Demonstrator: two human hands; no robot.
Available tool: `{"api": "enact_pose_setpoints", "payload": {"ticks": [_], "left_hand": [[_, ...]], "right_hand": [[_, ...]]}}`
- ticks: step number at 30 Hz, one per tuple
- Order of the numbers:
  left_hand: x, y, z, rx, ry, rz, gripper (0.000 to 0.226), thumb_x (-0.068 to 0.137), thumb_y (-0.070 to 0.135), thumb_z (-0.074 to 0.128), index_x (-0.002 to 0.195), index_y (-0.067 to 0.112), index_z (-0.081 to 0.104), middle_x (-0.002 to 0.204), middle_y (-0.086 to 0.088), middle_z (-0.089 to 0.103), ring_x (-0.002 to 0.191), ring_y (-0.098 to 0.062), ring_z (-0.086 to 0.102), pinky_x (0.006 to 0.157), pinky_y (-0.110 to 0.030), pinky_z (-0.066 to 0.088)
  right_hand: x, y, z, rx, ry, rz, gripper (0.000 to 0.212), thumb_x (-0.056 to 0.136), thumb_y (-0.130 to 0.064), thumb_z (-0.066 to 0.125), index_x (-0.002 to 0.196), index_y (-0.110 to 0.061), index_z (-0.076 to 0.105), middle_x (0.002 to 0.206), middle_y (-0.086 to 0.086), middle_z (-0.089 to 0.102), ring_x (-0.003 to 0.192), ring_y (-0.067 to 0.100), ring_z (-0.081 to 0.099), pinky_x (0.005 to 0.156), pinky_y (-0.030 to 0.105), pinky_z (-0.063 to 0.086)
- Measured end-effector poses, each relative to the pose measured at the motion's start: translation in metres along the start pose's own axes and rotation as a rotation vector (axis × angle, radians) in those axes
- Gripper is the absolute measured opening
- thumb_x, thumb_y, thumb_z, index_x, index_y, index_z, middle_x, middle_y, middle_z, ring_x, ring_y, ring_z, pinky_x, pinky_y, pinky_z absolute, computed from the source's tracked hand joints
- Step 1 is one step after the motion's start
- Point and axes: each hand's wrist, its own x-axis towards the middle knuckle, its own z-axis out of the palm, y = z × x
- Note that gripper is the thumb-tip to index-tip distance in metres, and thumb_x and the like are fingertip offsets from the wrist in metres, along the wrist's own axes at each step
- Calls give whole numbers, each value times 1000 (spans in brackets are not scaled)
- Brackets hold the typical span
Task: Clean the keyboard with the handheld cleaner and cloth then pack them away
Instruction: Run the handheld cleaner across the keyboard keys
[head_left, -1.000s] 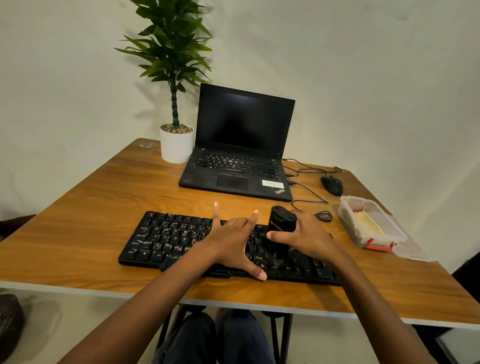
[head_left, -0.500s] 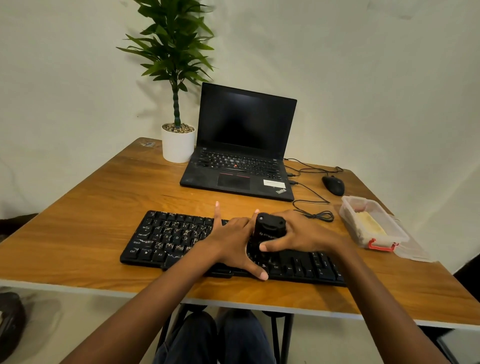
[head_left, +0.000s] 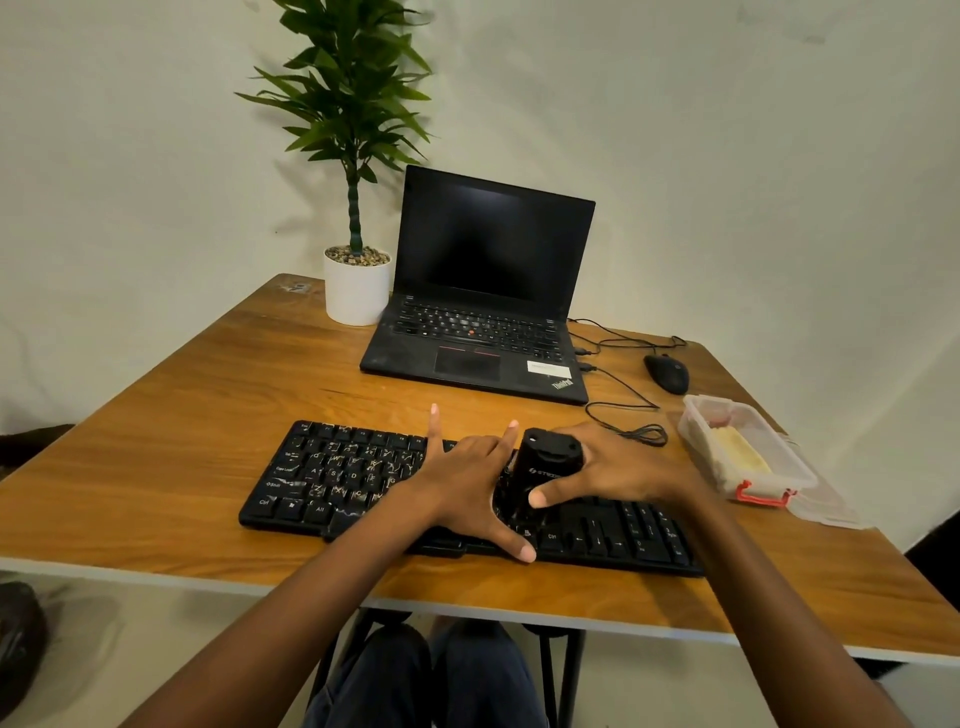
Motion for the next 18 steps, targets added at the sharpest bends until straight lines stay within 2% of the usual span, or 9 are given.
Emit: {"api": "enact_pose_setpoints", "payload": {"ticks": [4, 8, 11, 13, 15, 16, 18], "left_hand": [[-3, 2, -2, 13, -4, -14, 134, 60, 81, 57, 145, 17, -24, 157, -3, 13, 145, -20, 7, 94, -67, -29], [-3, 0, 0, -7, 23, 0, 132, 57, 83, 57, 148, 20, -16, 156, 0, 16, 144, -18, 8, 94, -67, -30], [-8, 1, -1, 36, 37, -16, 130, 61, 81, 55, 146, 18, -21, 158, -1, 4, 145, -19, 0, 94, -65, -31], [-16, -4, -1, 84, 86, -24, 125, 62, 82, 53, 147, 23, -17, 157, 2, -10, 144, -18, -10, 95, -63, -32], [-30, -12, 2, 84, 182, -41, 117, 60, 85, 47, 148, 32, -9, 156, 7, -14, 143, -16, -15, 94, -60, -34], [-37, -16, 6, 66, 261, -37, 111, 59, 86, 41, 148, 36, -1, 156, 9, -8, 143, -15, -11, 94, -59, -35], [-54, -15, 16, 17, 458, 17, 89, 64, 80, 37, 142, 39, 28, 152, 10, 23, 143, -15, 13, 101, -63, -25]], "right_hand": [[-5, -5, -5, 62, 3, 53, 22, 78, -12, 71, 88, -24, 57, 85, -7, 65, 71, -5, 64, 59, 12, 48], [-5, -3, 11, 79, 85, 16, 22, 78, -17, 71, 96, -22, 60, 92, -5, 66, 82, 1, 63, 69, 11, 48], [-17, -1, 3, 59, 137, 110, 22, 78, -23, 70, 92, -30, 55, 94, -8, 64, 86, 6, 61, 69, 14, 47], [-26, 5, 5, 110, 246, 140, 23, 79, -26, 69, 92, -33, 51, 93, -12, 62, 82, 2, 60, 63, 12, 47], [-33, 12, 19, 214, 375, 136, 24, 79, -24, 69, 91, -34, 50, 91, -15, 60, 79, -3, 59, 60, 8, 45], [-35, 15, 27, 264, 436, 123, 26, 78, -22, 70, 91, -34, 51, 91, -15, 60, 79, -4, 59, 59, 7, 45], [-35, 21, 40, 304, 562, 94, 31, 75, -19, 73, 95, -32, 53, 93, -13, 61, 81, -2, 59, 59, 7, 45]]}}
